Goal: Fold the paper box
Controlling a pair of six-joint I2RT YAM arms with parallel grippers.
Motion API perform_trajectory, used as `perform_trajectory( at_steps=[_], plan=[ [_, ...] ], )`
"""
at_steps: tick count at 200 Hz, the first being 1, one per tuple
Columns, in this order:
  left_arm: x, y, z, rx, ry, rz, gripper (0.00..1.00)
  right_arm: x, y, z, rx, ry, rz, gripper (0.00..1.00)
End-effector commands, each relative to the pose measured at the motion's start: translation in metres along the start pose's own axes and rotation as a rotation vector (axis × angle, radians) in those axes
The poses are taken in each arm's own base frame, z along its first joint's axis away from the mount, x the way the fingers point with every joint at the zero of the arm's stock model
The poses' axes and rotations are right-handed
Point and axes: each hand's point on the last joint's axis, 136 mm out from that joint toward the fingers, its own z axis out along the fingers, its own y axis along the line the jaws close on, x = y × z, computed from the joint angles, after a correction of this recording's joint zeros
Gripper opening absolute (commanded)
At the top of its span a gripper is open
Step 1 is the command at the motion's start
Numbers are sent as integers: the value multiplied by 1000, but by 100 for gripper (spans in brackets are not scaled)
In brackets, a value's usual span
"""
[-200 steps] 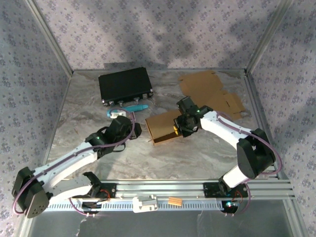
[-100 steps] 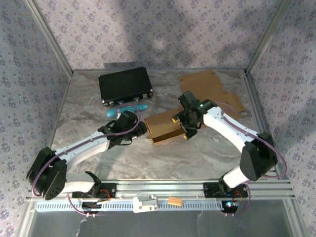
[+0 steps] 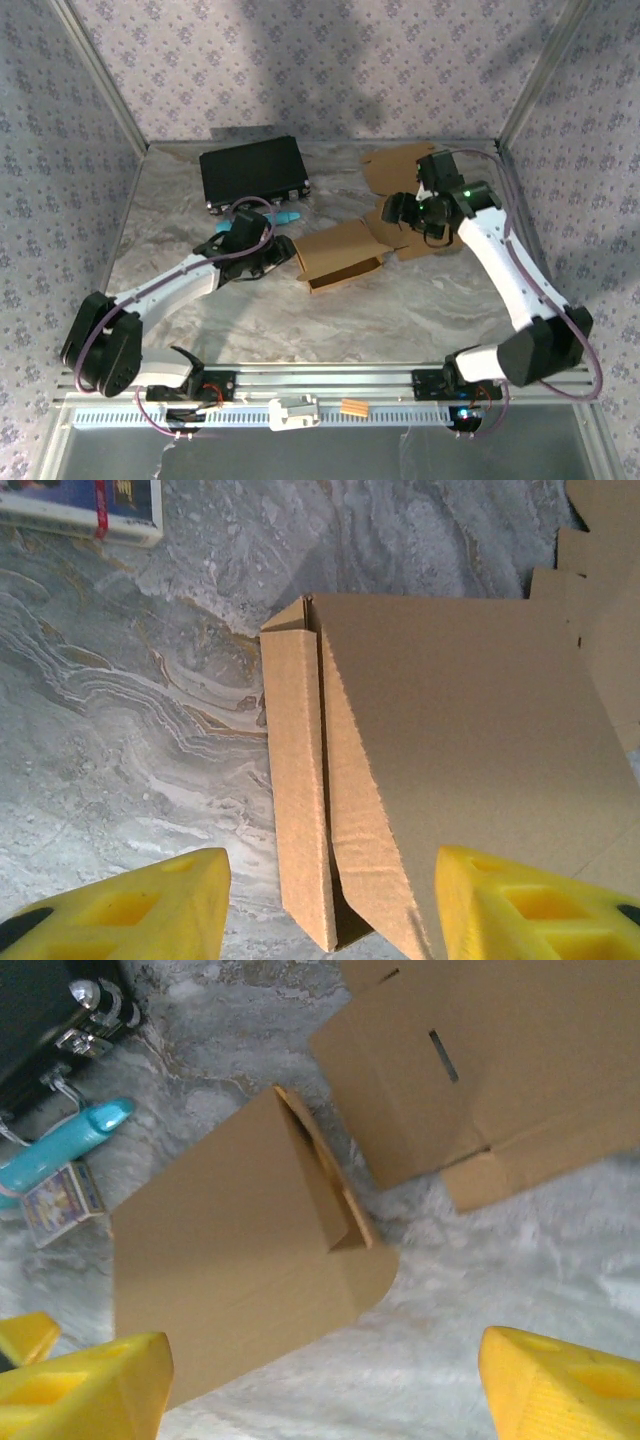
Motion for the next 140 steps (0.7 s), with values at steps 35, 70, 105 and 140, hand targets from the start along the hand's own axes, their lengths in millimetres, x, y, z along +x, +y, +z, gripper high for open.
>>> perform_trajectory(
  at_steps=[35, 70, 105, 140],
  plan=[
    [-1, -21, 26, 65, 67, -24, 56, 9, 15, 85, -199, 275, -258, 76],
    [-3, -16, 44, 57, 69, 2, 56, 18, 4, 114, -172, 334, -255, 76],
    [1, -15, 51, 65, 88, -4, 55, 28, 5, 132, -189, 377, -231, 75],
    [3, -9, 50, 47, 80, 6, 54, 39, -7, 147, -141, 419, -201, 66]
  ],
)
